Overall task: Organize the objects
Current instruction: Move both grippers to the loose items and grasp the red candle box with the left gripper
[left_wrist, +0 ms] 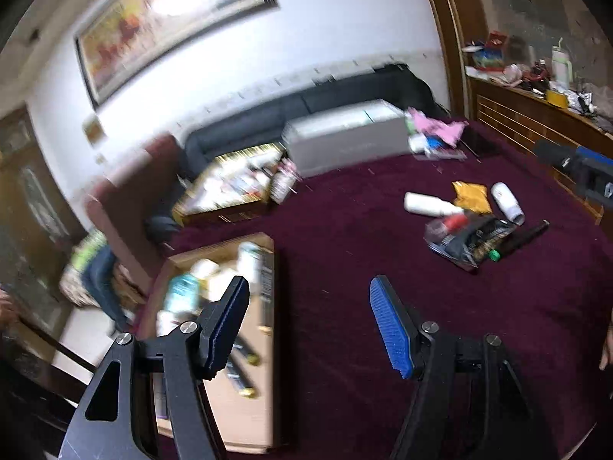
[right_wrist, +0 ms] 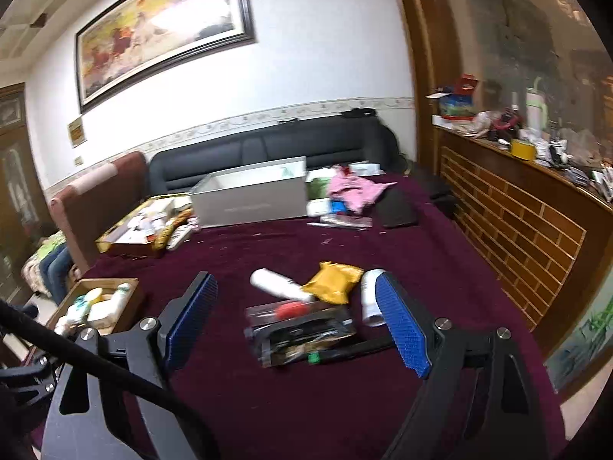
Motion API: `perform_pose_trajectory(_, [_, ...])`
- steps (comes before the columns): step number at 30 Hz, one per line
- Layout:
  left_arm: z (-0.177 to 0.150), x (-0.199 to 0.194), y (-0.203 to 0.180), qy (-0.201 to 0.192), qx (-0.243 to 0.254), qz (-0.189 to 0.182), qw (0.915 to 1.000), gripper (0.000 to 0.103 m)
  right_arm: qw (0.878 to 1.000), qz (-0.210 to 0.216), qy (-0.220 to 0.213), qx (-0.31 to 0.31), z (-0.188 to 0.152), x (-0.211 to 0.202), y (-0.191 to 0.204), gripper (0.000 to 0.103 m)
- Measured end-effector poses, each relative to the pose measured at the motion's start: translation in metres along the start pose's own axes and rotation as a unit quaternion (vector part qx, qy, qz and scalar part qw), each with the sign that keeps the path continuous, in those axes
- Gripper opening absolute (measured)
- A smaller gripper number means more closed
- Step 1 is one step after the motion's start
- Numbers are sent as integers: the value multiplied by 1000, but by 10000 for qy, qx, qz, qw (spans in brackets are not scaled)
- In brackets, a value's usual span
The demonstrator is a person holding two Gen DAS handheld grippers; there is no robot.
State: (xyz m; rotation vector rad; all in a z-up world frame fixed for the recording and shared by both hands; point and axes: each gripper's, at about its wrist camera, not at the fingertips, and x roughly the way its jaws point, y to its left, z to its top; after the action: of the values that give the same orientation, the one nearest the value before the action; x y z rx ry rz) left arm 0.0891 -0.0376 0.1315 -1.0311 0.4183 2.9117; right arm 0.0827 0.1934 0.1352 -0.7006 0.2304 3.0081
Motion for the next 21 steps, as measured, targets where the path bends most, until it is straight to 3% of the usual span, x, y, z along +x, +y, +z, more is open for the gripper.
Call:
perform_pose_trajectory(3, [6, 40, 0, 548, -379, -650, 9957, 60, 9998, -151, 2, 128, 8, 11, -24, 88])
perform_pose_trajectory(5, [9, 69, 1, 868, -758, -1100, 9872, 59, 9992, -89, 213, 321, 13, 26, -41, 97])
perform_pose_trajectory(10, [18, 124, -19, 1302, -1043, -1494, 9746, 59, 9931, -121, 627, 988, 14, 76, -88, 97])
perform_pose_trajectory(12, [27, 139, -33, 1304, -908, -1669, 9731, 59, 9884, -57, 720, 1333, 11, 93, -105, 97])
perform_pose_trajectory(16, [48, 161, -54, 1135, -541, -1627, 9786, 59, 9756, 40, 753, 2064, -1, 113, -141, 97])
perform_pose_trajectory(21, [64, 181, -95, 829, 670, -1689, 9798, 59, 9615, 80, 1013, 2553, -17, 126, -170, 97])
